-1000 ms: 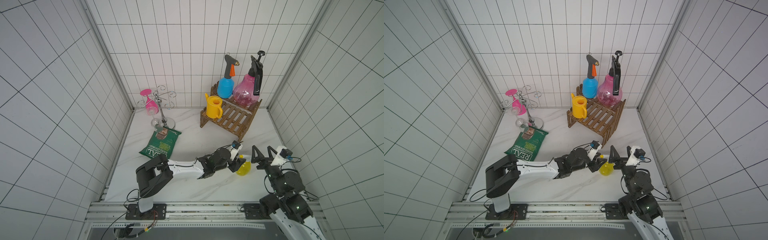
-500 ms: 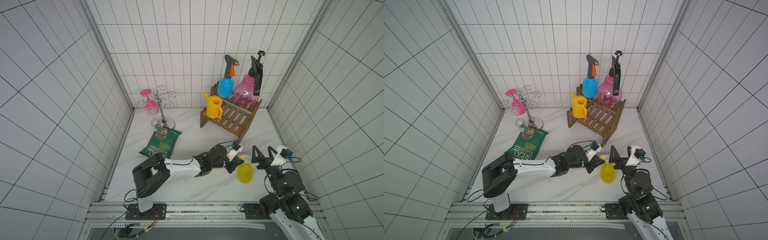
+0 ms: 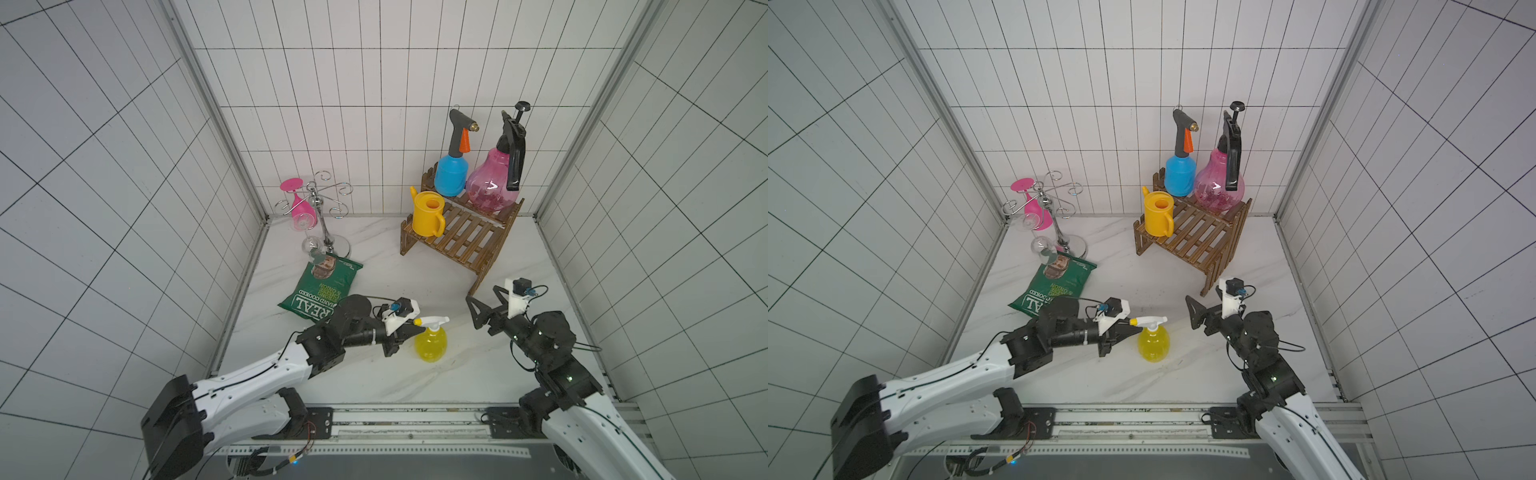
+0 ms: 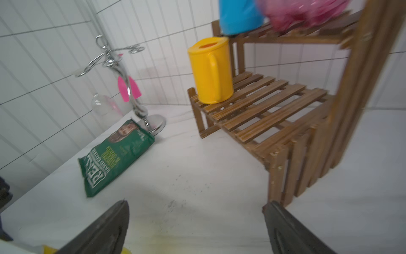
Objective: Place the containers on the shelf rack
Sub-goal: 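Pick up a container from the center of the board.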
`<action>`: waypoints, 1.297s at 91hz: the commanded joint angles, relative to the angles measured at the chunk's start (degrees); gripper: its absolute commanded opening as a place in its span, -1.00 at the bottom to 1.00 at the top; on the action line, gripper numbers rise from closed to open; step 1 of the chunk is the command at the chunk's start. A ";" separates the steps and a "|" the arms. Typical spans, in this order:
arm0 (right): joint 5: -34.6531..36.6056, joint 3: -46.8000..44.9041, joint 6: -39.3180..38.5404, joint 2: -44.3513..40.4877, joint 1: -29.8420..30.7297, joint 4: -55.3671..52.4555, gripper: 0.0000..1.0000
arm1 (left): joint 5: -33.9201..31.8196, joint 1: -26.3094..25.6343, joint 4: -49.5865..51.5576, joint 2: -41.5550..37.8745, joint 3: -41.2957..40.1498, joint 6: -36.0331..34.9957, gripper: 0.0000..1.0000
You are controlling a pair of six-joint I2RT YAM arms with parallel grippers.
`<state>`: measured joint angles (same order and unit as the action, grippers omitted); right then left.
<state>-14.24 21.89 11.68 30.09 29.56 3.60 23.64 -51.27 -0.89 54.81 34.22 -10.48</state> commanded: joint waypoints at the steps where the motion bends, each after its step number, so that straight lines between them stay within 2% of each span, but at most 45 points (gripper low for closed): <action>1: -23.04 2.07 -2.58 4.34 -0.51 10.47 0.97 | -4.58 0.18 8.32 -7.92 -3.77 -6.45 -1.00; 8: -30.46 2.08 -4.63 5.46 -0.27 13.19 0.98 | -6.65 -1.73 7.24 -11.72 -5.68 -7.94 -1.00; 16: -36.51 1.61 -6.70 6.61 0.70 15.81 0.99 | -7.07 -3.08 8.54 -11.59 -5.17 -9.19 -1.00; 44: -45.72 6.18 -11.81 16.78 7.33 10.74 0.92 | -4.81 -3.93 10.28 -10.25 -3.60 -8.43 -1.00; 64: -42.15 9.55 -22.78 19.79 13.44 0.04 0.81 | -2.31 -3.98 9.79 -9.46 -3.26 -7.56 -1.00; 83: -38.88 11.65 -26.45 22.68 16.33 -4.28 0.70 | 0.43 -3.94 8.76 -9.20 -3.27 -6.76 -1.00; 118: -39.68 13.19 -28.68 24.40 18.49 -6.85 0.43 | 1.36 -3.76 8.20 -8.45 -3.05 -6.05 -1.00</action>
<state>-53.71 32.86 -15.42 53.98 47.16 -1.76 23.81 -55.07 9.91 46.19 29.45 -17.08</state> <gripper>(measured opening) 0.723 0.128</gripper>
